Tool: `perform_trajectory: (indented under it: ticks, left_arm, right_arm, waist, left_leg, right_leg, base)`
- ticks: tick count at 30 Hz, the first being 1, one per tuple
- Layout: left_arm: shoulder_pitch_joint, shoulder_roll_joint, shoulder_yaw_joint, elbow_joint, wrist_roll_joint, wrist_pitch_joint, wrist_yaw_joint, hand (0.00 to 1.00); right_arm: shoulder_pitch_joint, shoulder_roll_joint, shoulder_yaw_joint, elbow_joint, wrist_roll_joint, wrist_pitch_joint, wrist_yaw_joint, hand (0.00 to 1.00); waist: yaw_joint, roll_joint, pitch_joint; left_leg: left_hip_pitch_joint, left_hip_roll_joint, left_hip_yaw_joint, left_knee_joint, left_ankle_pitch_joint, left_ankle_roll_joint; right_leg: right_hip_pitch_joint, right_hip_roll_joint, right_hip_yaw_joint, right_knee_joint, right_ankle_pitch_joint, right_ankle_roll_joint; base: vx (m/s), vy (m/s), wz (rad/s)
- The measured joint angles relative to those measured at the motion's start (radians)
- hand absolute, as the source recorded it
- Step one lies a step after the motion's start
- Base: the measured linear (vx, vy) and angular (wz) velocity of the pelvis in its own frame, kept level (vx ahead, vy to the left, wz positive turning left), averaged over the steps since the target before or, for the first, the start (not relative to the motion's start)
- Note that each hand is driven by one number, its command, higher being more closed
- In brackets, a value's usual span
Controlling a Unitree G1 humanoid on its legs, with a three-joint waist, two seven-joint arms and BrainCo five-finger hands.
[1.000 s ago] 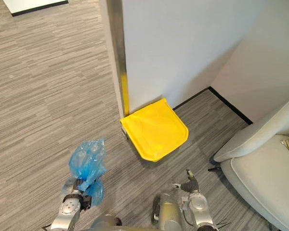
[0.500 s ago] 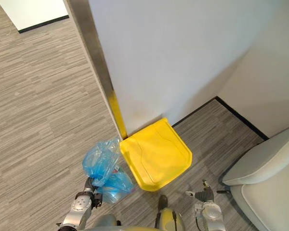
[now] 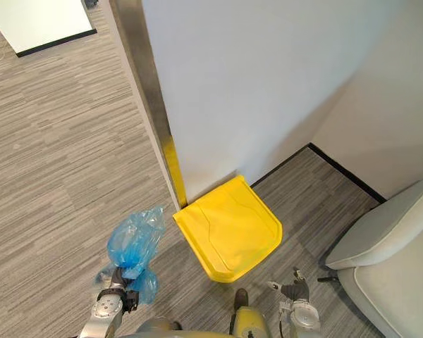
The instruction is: Gather rubbish on tea table into small bin, then transfer packed bag to large trash can.
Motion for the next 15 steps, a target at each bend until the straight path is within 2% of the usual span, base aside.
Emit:
perform_trajectory:
  ticks: [3, 4, 6, 7, 8, 9, 10, 11, 12, 14, 15]
  left_arm:
    - [0.006, -0.001, -0.002, -0.046, -0.001, 0.0, 0.006, 1.0]
    - [-0.003, 0.0, -0.002, -0.065, -0.001, 0.0, 0.006, 1.0]
    - [-0.008, -0.005, -0.003, -0.072, -0.003, -0.001, 0.008, 1.0]
    - [-0.004, -0.014, -0.007, -0.075, -0.003, 0.0, 0.008, 1.0]
    - [0.017, -0.014, -0.006, -0.088, -0.006, 0.0, 0.008, 1.0]
    - [0.022, -0.013, -0.004, -0.092, -0.009, -0.001, 0.009, 1.0]
    - [0.025, -0.009, 0.002, -0.091, -0.012, 0.0, 0.013, 1.0]
    - [0.024, -0.028, -0.004, -0.091, -0.012, 0.0, 0.018, 1.0]
    - [0.025, -0.05, -0.004, -0.091, -0.014, 0.0, 0.023, 1.0]
    - [0.028, -0.06, -0.004, -0.091, -0.03, 0.0, 0.027, 1.0]
    - [0.036, -0.055, -0.002, -0.093, -0.035, 0.0, 0.029, 1.0]
  right_arm:
    - [-0.002, 0.008, 0.031, -0.033, -0.002, -0.001, -0.001, 0.0]
    - [-0.001, 0.013, 0.04, -0.036, -0.003, -0.001, -0.001, 0.0]
    - [0.0, 0.019, 0.043, -0.035, -0.003, 0.002, -0.001, 0.0]
    - [0.015, 0.018, 0.044, -0.036, -0.003, 0.002, -0.001, 0.0]
    - [0.028, 0.019, 0.054, -0.035, -0.003, 0.002, -0.001, 0.0]
    - [0.029, 0.018, 0.062, -0.036, -0.003, 0.002, -0.002, 0.0]
    - [0.029, 0.015, 0.071, -0.036, -0.003, 0.0, -0.002, 0.0]
    - [0.017, 0.004, 0.068, -0.037, -0.002, -0.002, -0.005, 0.0]
    - [0.014, -0.005, 0.068, -0.037, 0.0, -0.003, -0.007, 0.0]
    - [0.014, -0.007, 0.068, -0.036, 0.007, -0.003, -0.007, 0.0]
    - [0.013, -0.009, 0.068, -0.033, 0.012, -0.002, -0.009, 0.0]
  waist:
    - [-0.002, -0.012, -0.003]
    - [-0.002, -0.026, -0.008]
    - [-0.001, -0.024, -0.006]
    - [-0.002, -0.035, -0.011]
    - [0.003, -0.04, -0.017]
    - [0.003, -0.052, -0.024]
    - [0.007, -0.067, -0.035]
    - [0.021, -0.036, -0.034]
    - [0.026, -0.013, -0.033]
    - [0.025, -0.003, -0.029]
    - [0.024, 0.005, -0.028]
  left_leg:
    - [-0.061, 0.026, 0.0, 0.048, -0.036, 0.013]
    - [-0.093, 0.029, -0.002, 0.069, -0.035, 0.015]
    - [-0.12, 0.048, -0.007, 0.078, -0.029, 0.023]
    - [-0.119, 0.046, -0.023, 0.088, -0.026, 0.022]
    - [-0.122, 0.041, -0.04, 0.091, -0.019, 0.01]
    - [-0.125, 0.037, -0.047, 0.091, -0.015, 0.003]
    - [-0.142, 0.033, -0.063, 0.083, 0.005, -0.011]
    - [-0.155, 0.05, -0.076, 0.066, 0.033, -0.025]
    - [-0.168, 0.063, -0.09, 0.045, 0.06, -0.03]
    - [-0.173, 0.061, -0.1, 0.008, 0.106, -0.035]
    - [-0.174, 0.065, -0.113, -0.01, 0.134, -0.054]
  right_leg:
    - [-0.069, 0.019, 0.018, 0.064, -0.006, 0.011]
    - [-0.094, 0.018, 0.027, 0.067, 0.0, 0.02]
    - [-0.138, 0.006, 0.029, 0.247, -0.107, 0.001]
    - [-0.127, -0.02, 0.022, 0.381, -0.185, 0.027]
    - [-0.094, -0.041, 0.032, 0.424, -0.253, 0.059]
    - [-0.081, -0.043, 0.047, 0.405, -0.27, 0.066]
    - [-0.054, -0.036, 0.047, 0.332, -0.302, 0.048]
    - [-0.034, -0.006, 0.028, 0.247, -0.288, 0.011]
    - [-0.026, 0.012, 0.011, 0.204, -0.259, -0.003]
    - [-0.029, 0.014, -0.011, 0.19, -0.246, -0.014]
    - [-0.031, 0.021, -0.022, 0.188, -0.236, -0.029]
  base:
    - [-0.15, -0.055, -0.13]
    - [-0.18, -0.098, 0.06]
    - [-0.13, -0.098, 0.24]
    - [-0.05, -0.138, 0.38]
    - [-0.06, -0.184, 0.37]
    - [-0.05, -0.25, 0.35]
    - [-0.06, -0.246, 0.26]
    - [-0.07, -0.257, 0.27]
    - [-0.06, -0.182, 0.21]
    - [-0.07, -0.153, 0.35]
    - [-0.09, -0.145, 0.31]
